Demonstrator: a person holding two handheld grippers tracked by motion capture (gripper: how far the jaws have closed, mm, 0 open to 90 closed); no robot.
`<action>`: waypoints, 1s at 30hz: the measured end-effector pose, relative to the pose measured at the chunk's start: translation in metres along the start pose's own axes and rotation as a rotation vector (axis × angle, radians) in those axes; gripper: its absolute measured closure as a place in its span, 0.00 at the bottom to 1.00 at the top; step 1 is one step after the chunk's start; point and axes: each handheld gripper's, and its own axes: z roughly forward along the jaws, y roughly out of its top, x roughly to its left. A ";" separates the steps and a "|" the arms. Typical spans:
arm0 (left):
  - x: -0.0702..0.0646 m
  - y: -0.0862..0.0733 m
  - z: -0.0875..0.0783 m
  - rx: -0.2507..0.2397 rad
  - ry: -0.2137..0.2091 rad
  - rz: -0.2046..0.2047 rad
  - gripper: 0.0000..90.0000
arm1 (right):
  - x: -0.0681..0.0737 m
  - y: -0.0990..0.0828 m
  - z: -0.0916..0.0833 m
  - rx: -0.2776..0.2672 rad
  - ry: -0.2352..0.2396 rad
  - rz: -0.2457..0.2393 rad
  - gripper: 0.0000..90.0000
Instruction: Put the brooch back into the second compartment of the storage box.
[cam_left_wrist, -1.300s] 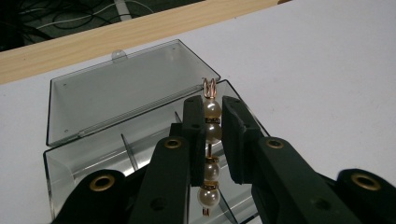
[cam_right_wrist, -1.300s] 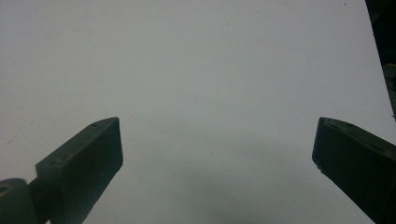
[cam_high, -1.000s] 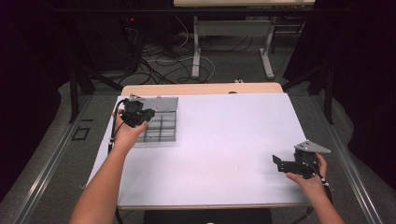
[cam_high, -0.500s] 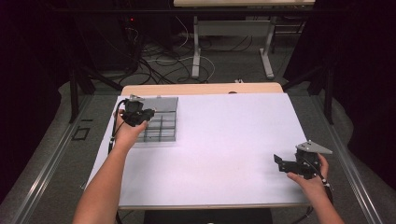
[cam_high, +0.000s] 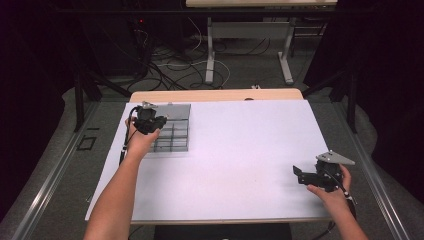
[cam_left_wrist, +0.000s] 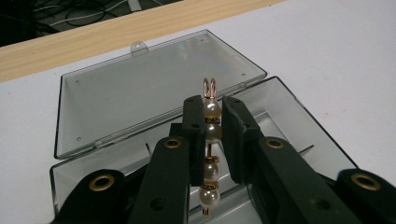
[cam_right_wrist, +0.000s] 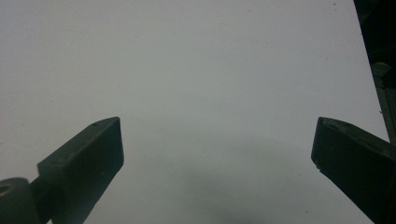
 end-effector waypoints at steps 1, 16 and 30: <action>0.000 0.000 0.000 0.000 0.000 0.000 0.89 | 0.000 0.000 0.000 0.000 0.000 0.000 0.02; 0.002 -0.005 0.010 0.000 0.007 0.071 0.89 | -0.001 -0.001 0.000 0.006 -0.002 0.003 0.02; 0.001 -0.011 0.018 0.044 0.002 0.156 0.89 | 0.000 -0.001 0.001 0.005 -0.003 0.003 0.02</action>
